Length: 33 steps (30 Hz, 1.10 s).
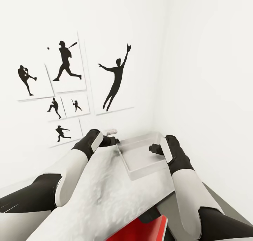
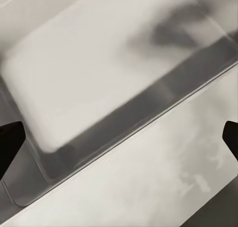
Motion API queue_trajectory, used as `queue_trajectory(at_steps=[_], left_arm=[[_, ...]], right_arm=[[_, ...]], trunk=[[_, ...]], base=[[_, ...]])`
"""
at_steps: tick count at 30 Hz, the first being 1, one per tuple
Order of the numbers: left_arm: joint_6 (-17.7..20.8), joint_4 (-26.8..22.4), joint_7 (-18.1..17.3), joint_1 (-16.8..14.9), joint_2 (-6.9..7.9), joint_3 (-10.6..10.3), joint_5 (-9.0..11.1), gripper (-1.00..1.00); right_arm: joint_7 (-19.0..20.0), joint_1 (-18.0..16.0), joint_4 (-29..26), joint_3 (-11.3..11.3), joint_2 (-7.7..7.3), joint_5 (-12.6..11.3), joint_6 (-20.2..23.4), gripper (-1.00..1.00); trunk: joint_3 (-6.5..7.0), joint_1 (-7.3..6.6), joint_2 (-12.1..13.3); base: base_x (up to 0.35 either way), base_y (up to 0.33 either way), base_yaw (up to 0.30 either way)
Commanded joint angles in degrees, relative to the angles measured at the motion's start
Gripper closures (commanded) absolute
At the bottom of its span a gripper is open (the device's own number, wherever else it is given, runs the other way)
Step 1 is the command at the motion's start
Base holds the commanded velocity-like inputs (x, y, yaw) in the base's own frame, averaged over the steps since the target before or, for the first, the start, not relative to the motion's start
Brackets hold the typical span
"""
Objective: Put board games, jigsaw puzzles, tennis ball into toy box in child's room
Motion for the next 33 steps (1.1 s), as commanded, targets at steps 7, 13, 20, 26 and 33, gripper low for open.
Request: queue_trajectory(at_steps=[7, 13, 20, 26, 33], left_arm=[[0.30, -0.03, 0.03, -0.05, -0.03, 0.30, 0.33, -1.00], [0.38, -0.02, -1.31, -0.05, -0.03, 0.24, 0.36, -1.00], [0.61, -0.02, -4.90, -0.05, -0.03, 0.23, 0.29, -1.00], [0.67, -0.03, -5.87, -0.05, -0.03, 0.24, 0.28, -1.00], [0.69, -0.06, -6.15, -0.05, -0.03, 0.28, 0.28, -1.00]], right_arm=[[-0.54, -0.03, 0.00, -0.14, 0.05, -0.72, -0.03, -1.00], [-0.60, -0.03, 0.09, -0.14, 0.05, -0.74, -1.12, -1.00], [-0.61, -0.02, 0.26, -0.15, 0.05, -0.74, -1.53, -1.00], [-0.62, -0.02, 0.29, -0.19, 0.05, -0.74, -1.59, -1.00], [-0.62, -0.02, 0.31, -0.14, 0.05, -0.74, -1.61, -1.00]], trunk=[[-0.76, 0.04, -0.14], [-1.31, 0.04, -0.14], [-1.96, 0.04, -0.14], [-2.52, 0.04, -0.14], [-3.17, 0.04, -0.14]], base=[[0.000, 0.000, 0.000], [0.000, 0.000, 0.000], [0.000, 0.000, 0.000], [0.000, 0.000, 0.000], [0.000, 0.000, 0.000]])
